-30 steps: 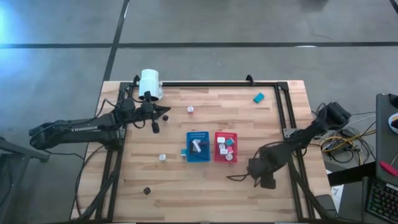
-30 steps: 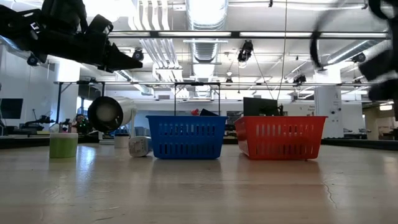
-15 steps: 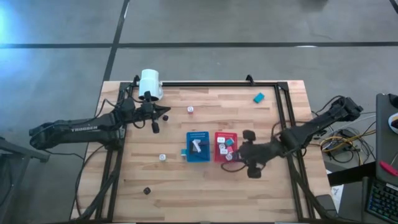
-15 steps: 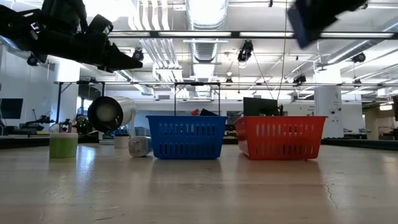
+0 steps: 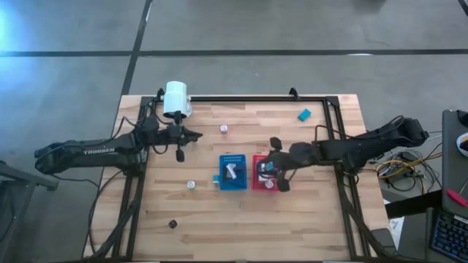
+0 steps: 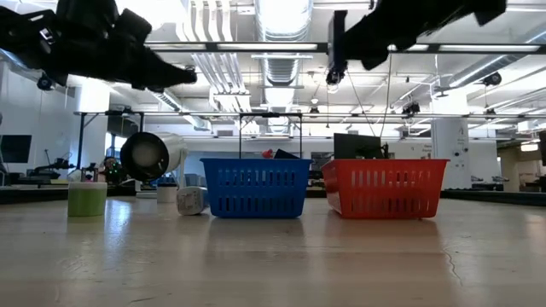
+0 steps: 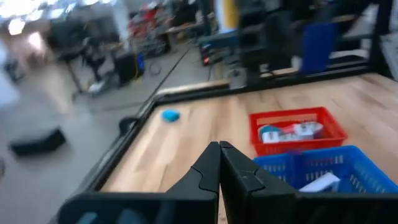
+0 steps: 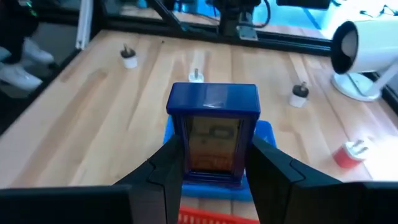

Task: Sort adapters and digital timers
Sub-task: Put the purple timer into the blue bin

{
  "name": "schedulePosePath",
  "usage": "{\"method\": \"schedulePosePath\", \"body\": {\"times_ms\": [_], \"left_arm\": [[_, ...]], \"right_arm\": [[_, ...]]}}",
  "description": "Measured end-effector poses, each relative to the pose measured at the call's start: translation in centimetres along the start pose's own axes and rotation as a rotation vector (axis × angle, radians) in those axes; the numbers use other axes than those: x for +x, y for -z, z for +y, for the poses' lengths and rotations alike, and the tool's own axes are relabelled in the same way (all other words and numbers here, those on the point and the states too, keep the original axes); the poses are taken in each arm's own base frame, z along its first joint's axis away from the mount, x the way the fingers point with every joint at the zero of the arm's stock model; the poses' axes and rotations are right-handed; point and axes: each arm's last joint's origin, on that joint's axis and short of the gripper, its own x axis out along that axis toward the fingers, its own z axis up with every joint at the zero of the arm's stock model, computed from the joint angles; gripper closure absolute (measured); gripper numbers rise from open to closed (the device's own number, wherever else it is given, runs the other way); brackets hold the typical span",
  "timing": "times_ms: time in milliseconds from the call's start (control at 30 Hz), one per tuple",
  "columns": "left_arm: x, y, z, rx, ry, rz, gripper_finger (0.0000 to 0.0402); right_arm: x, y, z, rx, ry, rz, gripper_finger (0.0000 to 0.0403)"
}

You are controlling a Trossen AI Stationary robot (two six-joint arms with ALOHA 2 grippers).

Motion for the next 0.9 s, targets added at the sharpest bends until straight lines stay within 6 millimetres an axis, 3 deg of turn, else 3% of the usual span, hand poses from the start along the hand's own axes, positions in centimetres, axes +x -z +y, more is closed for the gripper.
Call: {"method": "schedulePosePath", "body": {"times_ms": [267,367,500,767,900], "left_arm": [[0.6,-1.5,-2.8,0.307,0.093,-0.127,0.0390],[1.0,-1.7,-4.0,0.411,0.010,-0.086,0.0367],[1.7,-3.3,-5.1,0.521,-0.083,-0.059,0.0310],[4.0,-6.8,-7.2,0.829,-0.013,-0.126,0.0160],[5.3,-7.6,-8.5,1.001,0.023,-0.140,0.0111]], "right_arm": [[1.3,0.8,-1.8,0.078,-0.119,-0.058,0.0273],[1.5,0.5,-2.2,0.102,-0.180,-0.058,0.0273],[1.8,-0.2,-2.5,0.122,-0.183,-0.071,0.0273],[1.7,-3.1,-2.7,0.117,-0.255,-0.147,0.0274],[1.5,-4.5,-3.0,0.132,-0.291,-0.170,0.0272]]}}
